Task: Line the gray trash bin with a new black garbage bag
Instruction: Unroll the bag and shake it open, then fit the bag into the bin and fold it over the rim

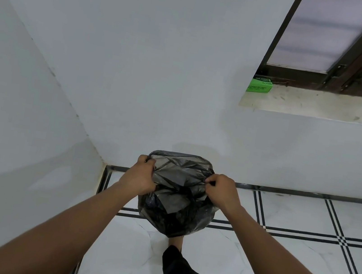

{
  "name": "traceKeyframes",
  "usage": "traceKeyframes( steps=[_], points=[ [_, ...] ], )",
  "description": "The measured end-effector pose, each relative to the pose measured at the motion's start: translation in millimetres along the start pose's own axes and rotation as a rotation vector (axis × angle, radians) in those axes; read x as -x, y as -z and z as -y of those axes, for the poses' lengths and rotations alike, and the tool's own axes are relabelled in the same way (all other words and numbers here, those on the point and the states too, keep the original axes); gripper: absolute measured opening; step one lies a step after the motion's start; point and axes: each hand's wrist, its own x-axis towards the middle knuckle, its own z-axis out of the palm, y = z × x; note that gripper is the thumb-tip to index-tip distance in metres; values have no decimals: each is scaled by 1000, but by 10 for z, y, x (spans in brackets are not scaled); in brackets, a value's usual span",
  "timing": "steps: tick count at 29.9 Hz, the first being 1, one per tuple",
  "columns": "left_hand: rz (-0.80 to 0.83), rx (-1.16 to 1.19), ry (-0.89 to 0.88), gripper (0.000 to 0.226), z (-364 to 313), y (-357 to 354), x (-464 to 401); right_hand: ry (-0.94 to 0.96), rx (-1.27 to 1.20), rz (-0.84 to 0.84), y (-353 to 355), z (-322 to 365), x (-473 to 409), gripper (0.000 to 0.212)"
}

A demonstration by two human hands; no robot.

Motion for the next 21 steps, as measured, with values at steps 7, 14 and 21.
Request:
traceKeyframes(
  steps=[7, 14, 21],
  points=[
    [29, -5, 20, 80, 96, -110, -155, -31, -25, 43, -166, -43, -168, 29],
    [79, 39, 53, 78, 262, -245, -210, -49, -53, 74, -391, -119, -287, 30],
    [86, 47, 62, 84, 366, -435, -368, -91, -66, 47, -611, -265, -465, 26]
  ],
)
